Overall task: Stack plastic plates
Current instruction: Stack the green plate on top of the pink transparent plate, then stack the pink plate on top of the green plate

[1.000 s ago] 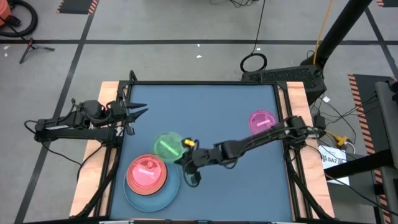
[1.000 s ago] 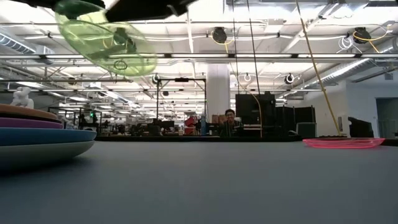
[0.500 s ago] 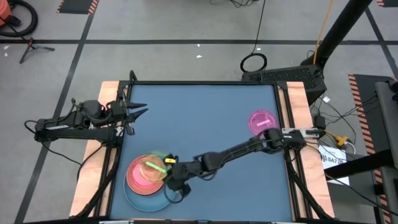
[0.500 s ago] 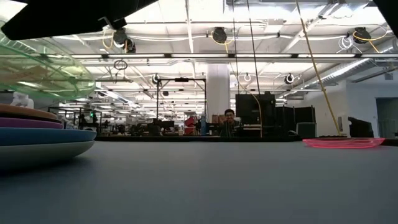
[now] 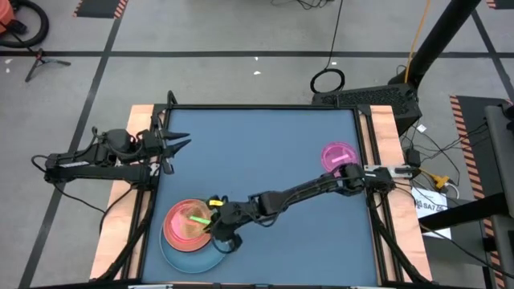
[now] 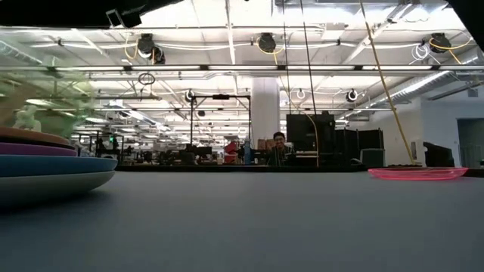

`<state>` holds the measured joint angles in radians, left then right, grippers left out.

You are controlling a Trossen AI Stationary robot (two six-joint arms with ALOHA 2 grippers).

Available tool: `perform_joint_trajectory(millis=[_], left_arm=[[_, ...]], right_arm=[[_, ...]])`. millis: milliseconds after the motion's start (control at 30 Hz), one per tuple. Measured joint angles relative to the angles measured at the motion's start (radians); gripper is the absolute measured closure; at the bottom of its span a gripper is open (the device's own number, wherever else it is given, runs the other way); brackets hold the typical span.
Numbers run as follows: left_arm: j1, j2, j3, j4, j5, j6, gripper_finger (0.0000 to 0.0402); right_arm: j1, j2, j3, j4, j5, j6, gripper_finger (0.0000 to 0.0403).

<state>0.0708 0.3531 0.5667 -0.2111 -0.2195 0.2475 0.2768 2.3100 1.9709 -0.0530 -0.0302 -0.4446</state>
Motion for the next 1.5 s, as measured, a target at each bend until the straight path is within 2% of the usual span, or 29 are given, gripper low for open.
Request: perform_joint_trajectory(millis=[167, 400, 600, 733, 1033, 1167, 1267, 1400, 1500], left_arm=[[0.000, 0.000, 0.000, 0.000, 0.000, -0.002, 0.0314], [0.000, 0.000, 0.000, 0.000, 0.000, 0.006, 0.0314], [0.000, 0.000, 0.000, 0.000, 0.000, 0.006, 0.0314], [0.000, 0.000, 0.000, 0.000, 0.000, 0.006, 0.0314], [0.000, 0.000, 0.000, 0.000, 0.000, 0.005, 0.0314], [0.000, 0.000, 0.000, 0.000, 0.000, 0.002, 0.0314], [0.000, 0.000, 0.000, 0.000, 0.000, -0.013, 0.0314], [0.000, 0.000, 0.000, -0.001, 0.000, -0.025, 0.0314], [0.000, 0.000, 0.000, -0.001, 0.001, -0.028, 0.0314]], right_arm=[[-0.001, 0.000, 0.000, 0.003, 0.059, -0.002, 0.0347], [0.000, 0.000, 0.000, -0.001, 0.066, 0.027, 0.0342], [-0.001, 0.000, 0.000, -0.017, 0.186, 0.031, 0.0342], [0.000, -0.028, -0.001, -0.098, 0.243, 0.050, 0.0342], [-0.068, -0.160, 0.000, -0.503, 0.294, 0.186, 0.0364], [-0.115, -0.197, -0.001, -0.765, 0.330, 0.309, 0.0380], [-0.148, -0.232, -0.010, -1.003, 0.416, 0.447, 0.0390], [-0.182, -0.332, -0.153, -1.165, 0.570, 0.632, 0.0399], [-0.200, -0.486, -0.376, -1.081, 0.641, 0.712, 0.0400]])
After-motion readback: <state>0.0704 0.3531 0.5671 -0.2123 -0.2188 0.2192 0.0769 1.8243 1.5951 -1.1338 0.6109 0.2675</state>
